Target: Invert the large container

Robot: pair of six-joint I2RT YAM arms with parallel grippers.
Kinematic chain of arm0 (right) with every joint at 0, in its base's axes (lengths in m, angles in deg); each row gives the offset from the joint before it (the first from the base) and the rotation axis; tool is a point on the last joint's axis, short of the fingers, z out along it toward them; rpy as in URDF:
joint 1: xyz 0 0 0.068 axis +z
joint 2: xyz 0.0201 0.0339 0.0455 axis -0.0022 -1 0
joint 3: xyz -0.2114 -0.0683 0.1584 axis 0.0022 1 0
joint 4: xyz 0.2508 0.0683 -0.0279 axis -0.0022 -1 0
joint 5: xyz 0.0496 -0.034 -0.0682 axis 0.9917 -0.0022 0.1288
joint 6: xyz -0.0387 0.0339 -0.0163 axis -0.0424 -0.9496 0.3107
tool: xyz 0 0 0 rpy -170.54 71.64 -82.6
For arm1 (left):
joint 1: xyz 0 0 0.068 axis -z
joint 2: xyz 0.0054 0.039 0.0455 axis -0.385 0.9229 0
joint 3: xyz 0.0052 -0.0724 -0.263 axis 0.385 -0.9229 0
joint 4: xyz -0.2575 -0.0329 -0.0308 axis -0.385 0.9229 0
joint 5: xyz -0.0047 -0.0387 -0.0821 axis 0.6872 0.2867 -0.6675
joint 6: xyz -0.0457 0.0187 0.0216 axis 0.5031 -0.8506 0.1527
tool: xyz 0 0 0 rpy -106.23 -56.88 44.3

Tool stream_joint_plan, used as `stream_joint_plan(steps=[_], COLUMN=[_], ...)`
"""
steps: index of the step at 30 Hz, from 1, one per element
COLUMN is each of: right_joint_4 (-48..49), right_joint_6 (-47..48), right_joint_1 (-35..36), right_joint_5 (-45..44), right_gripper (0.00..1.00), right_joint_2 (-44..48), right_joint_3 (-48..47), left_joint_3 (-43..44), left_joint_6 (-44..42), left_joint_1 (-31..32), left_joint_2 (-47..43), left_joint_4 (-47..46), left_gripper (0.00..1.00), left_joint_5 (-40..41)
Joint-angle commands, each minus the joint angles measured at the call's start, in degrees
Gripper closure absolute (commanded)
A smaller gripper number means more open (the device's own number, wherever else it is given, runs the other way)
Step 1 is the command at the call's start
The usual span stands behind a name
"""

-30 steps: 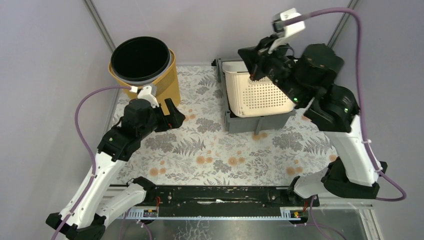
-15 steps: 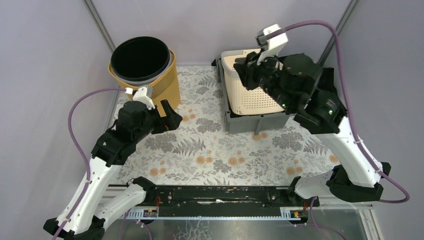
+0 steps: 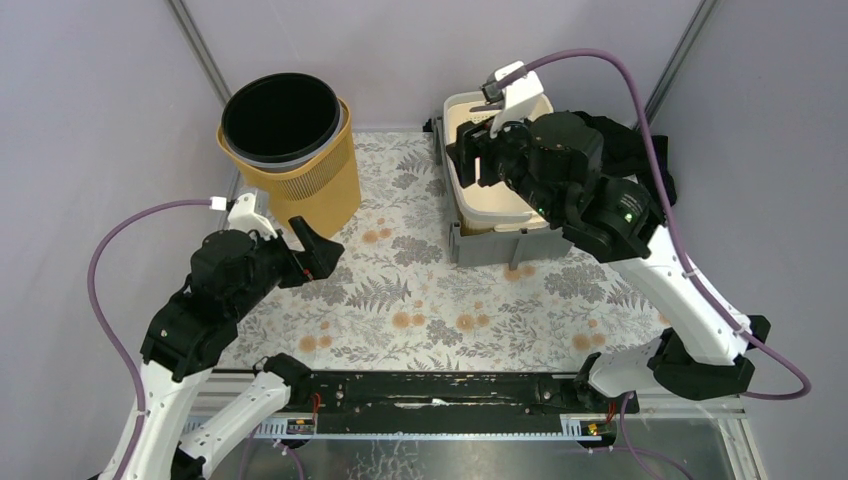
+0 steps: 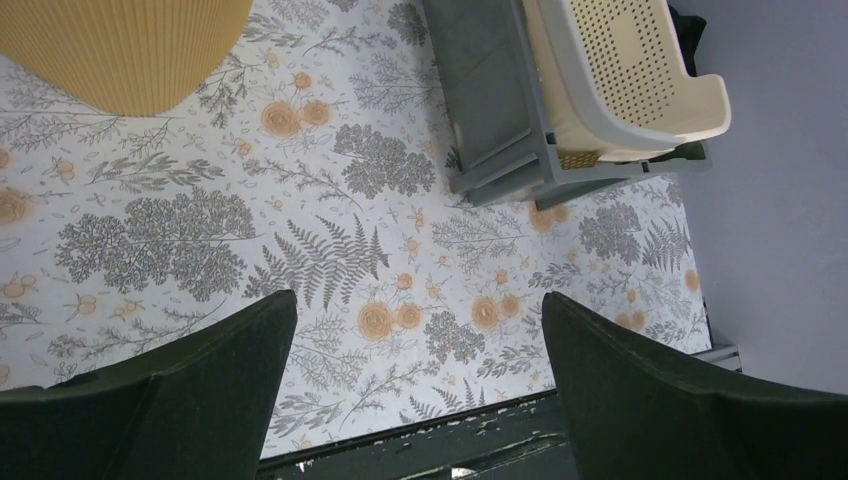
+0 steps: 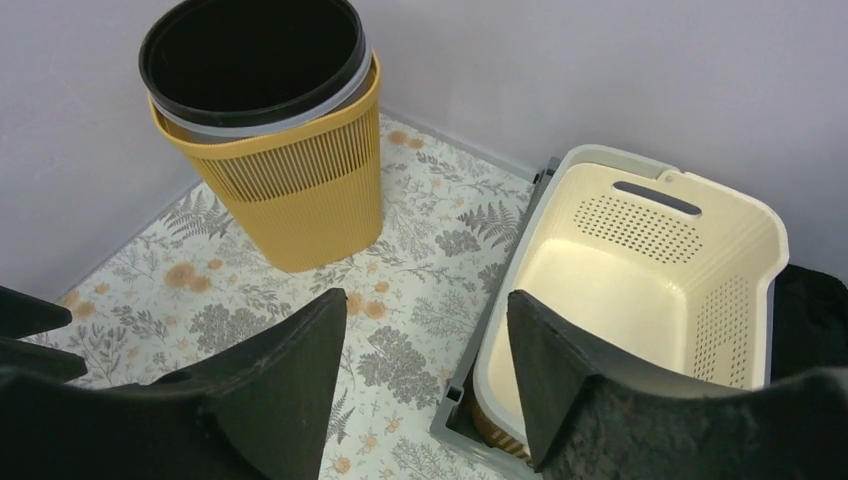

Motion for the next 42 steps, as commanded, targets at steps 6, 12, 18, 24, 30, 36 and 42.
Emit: stream_joint_plan(steps=[6, 12, 18, 24, 30, 36, 42], right_joint_4=[-1.6, -0.4, 1.5, 1.8, -2.8, -5.9, -8.5], right_joint_6=[0.1, -0.8, -2.5, -5.8, -7.0, -6.5, -5.9], right_joint_1=[-4.3, -10.4, -17.4, -24.8, -28.9, -29.3, -29.3], right_joint_5=[5.8, 11.9, 19.8, 28.3, 30.3, 30.0, 26.1], right_gripper=[0.2, 0.05, 0.03, 0.07, 0.21, 0.32, 0.37], right_joint_2=[-4.2, -5.1, -6.1, -9.6, -17.1, -22.6, -25.1], right_joint_3=[0.0, 6.2, 10.7, 12.2, 8.4, 5.1, 2.1], left_joint_3=[-1.4, -3.5, -4.4, -6.1, -6.6, -6.8, -8.2], left_joint_6=[1.8, 2.2, 2.3, 2.2, 0.7, -0.2, -0.5], left_joint_1=[0.2, 0.2, 0.2, 0.3, 0.2, 0.3, 0.3], left_joint_2=[0.1, 2.5, 6.4, 11.1, 15.4, 19.9, 22.0], left_joint_4=[1.5, 0.8, -1.2, -5.3, -9.3, -13.5, -16.8], left_gripper=[0.0, 0.0, 0.0, 0.0, 0.0, 0.0, 0.0], left_joint_5=[1.3, 1.6, 1.3, -0.1, 0.1, -1.4, -2.5])
